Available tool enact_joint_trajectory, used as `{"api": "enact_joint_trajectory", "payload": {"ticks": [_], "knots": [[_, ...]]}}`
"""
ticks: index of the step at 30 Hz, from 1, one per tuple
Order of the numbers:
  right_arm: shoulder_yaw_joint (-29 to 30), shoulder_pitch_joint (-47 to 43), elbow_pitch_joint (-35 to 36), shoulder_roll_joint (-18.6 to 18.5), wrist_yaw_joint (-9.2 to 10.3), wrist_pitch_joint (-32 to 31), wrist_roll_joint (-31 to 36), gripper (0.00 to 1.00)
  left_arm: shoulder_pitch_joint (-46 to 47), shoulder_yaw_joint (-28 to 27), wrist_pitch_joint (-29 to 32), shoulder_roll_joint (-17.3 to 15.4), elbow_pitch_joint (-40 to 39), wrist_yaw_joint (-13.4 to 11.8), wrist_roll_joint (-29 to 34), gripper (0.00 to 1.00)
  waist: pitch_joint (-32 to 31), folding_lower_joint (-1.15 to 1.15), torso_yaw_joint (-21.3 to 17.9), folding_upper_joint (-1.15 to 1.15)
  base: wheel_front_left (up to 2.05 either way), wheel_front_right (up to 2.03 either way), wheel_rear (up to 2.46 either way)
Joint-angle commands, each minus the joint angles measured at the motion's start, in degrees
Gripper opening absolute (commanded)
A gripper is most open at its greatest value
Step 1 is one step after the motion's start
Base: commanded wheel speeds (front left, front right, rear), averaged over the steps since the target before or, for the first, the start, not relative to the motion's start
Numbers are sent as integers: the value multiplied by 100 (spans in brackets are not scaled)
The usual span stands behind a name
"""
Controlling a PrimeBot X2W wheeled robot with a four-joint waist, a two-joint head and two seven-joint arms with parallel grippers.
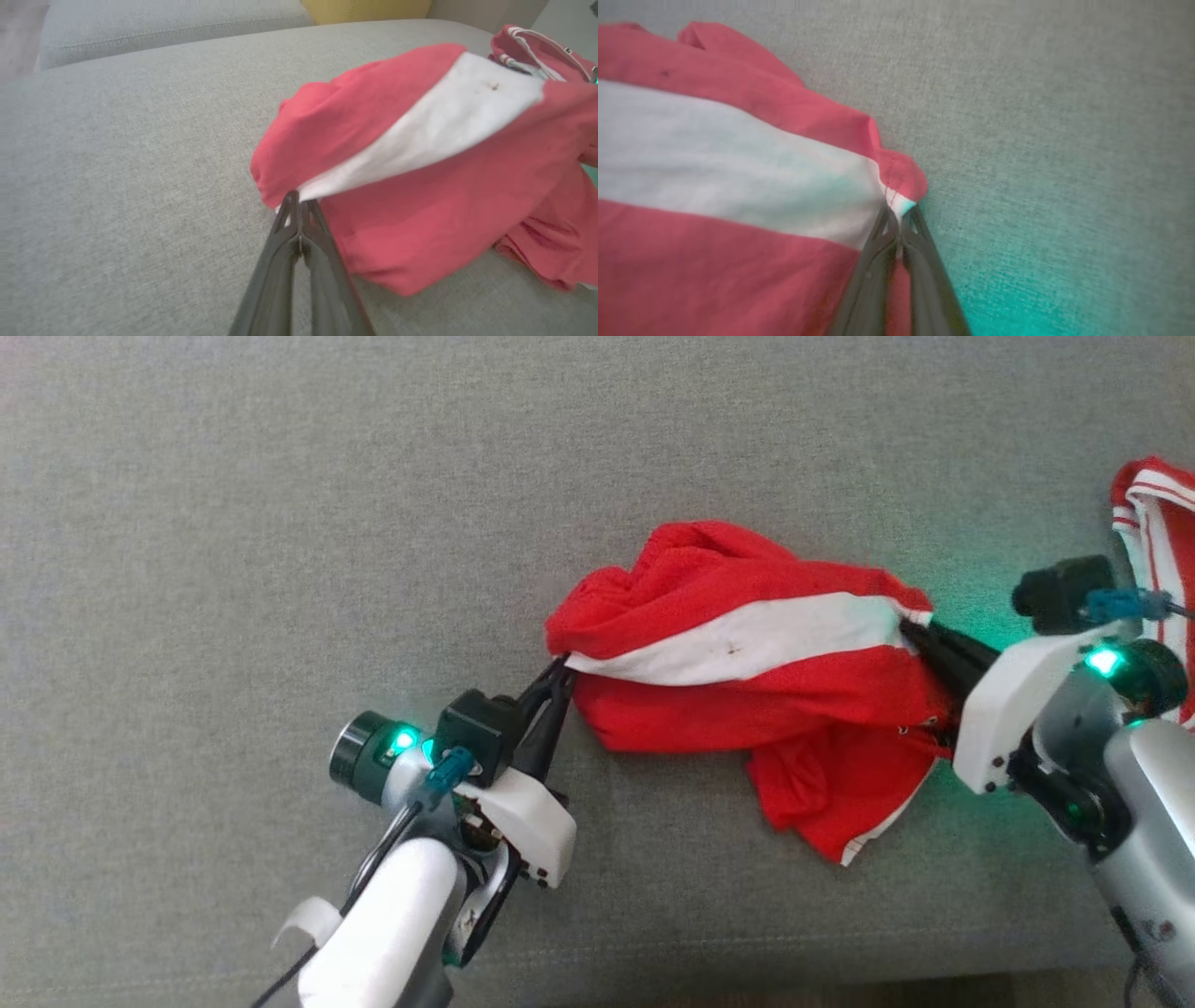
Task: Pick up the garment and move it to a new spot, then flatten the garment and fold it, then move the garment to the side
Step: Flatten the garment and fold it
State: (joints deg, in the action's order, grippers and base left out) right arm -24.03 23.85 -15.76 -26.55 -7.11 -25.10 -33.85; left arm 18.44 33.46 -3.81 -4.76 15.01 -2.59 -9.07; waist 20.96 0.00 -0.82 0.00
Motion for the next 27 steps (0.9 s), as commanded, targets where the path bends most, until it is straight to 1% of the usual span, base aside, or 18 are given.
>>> {"api": "enact_joint_trajectory", "payload": {"ticks": [1, 6, 11, 14, 18, 23, 27], "knots": [[20, -177, 74, -103, -37, 168, -2, 0, 194, -168, -93, -60, -190, -62, 49, 0, -42, 0, -7, 0, 0, 0, 0], [669, -395, 397, 2, -37, 1100, 143, 0, 134, -283, -351, -201, -434, -250, 122, 0, -267, 0, -43, 0, 0, 0, 0], [1271, -597, 1038, 45, -37, 1556, 411, 0, 128, -441, -456, -445, -950, -399, 211, 0, -551, 0, -91, 0, 0, 0, 0], [1571, -615, 1556, 58, -37, 1638, 547, 0, 282, -519, -395, -629, -1345, -412, 309, 0, -710, 0, -94, 0, 0, 0, 0], [1989, -503, 2363, 101, -37, 1630, 726, 0, 718, -660, -217, -868, -1901, -357, 441, 0, -948, 0, -87, 0, 0, 0, 0], [2446, -186, 3252, 114, -37, 1344, 903, 0, 1471, -868, 126, -1074, -2510, -230, 533, 0, -1244, 0, -109, 0, 0, 0, 0], [2664, 125, 3650, 140, -37, 1075, 911, 0, 1996, -957, 469, -1138, -2802, -87, 495, 0, -1425, 0, -160, 0, 0, 0, 0]]}}
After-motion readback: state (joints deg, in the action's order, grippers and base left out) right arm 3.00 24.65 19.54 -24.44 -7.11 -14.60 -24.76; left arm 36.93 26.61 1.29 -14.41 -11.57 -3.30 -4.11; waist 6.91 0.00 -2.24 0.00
